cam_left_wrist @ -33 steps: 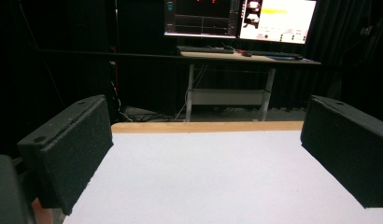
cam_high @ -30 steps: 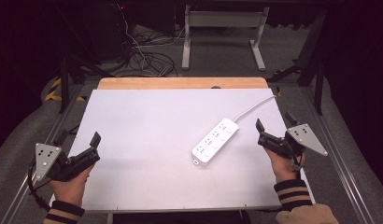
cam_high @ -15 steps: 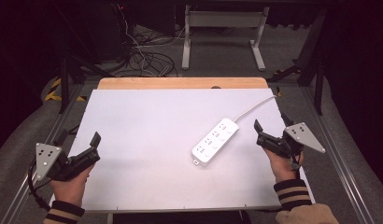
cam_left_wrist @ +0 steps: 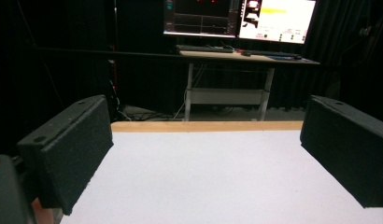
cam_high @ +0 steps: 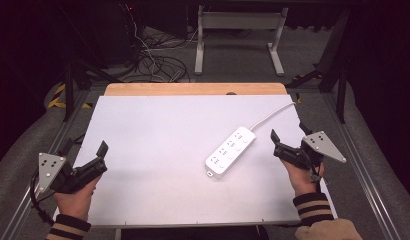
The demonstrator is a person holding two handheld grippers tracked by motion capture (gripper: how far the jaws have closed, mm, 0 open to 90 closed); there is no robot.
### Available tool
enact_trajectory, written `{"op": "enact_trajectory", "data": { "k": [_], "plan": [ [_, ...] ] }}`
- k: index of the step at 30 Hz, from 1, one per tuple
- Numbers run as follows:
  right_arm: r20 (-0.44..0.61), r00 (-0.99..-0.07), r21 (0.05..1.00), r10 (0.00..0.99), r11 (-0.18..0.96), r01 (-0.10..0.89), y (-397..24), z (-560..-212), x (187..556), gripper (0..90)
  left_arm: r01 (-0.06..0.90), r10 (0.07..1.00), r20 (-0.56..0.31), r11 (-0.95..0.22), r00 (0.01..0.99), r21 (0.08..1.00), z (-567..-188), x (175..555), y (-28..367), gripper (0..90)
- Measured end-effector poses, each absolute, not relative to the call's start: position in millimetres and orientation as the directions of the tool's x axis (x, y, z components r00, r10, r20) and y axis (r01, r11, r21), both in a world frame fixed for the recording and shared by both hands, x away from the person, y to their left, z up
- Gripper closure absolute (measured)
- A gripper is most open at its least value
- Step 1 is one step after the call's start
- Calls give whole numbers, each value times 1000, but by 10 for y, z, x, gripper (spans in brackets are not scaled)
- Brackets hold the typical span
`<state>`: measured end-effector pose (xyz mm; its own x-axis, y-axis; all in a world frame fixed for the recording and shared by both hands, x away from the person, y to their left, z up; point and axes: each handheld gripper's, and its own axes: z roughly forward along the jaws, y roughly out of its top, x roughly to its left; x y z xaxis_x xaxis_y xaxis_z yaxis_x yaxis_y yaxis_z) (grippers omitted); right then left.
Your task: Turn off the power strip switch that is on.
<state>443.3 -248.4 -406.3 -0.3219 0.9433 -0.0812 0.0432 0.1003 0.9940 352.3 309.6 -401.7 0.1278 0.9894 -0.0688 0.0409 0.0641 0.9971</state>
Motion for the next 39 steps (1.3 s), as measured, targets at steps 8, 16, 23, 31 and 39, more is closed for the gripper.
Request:
{"op": "enact_trajectory", "data": {
  "k": [8, 16, 23, 31, 39],
  "plan": [
    [-77, -321, 994, 944, 97, 48, -2492, -4065, 4431, 61, 41, 989, -72, 67, 130, 997, -4018, 3526, 3104, 30],
    [-74, -319, 994, 945, 95, 50, -2503, -4072, 4428, 61, 44, 989, -66, 60, 134, 997, -4019, 3536, 3093, 30],
    [-75, -319, 994, 945, 96, 52, -2505, -4073, 4422, 61, 44, 988, -69, 64, 135, 997, -4019, 3542, 3090, 30],
    [-71, -316, 994, 946, 93, 52, -2514, -4074, 4415, 62, 45, 988, -67, 61, 136, 997, -4020, 3550, 3083, 30],
    [-72, -317, 994, 946, 93, 51, -2517, -4074, 4410, 63, 45, 988, -66, 60, 139, 997, -4019, 3557, 3079, 30]
  ]
}}
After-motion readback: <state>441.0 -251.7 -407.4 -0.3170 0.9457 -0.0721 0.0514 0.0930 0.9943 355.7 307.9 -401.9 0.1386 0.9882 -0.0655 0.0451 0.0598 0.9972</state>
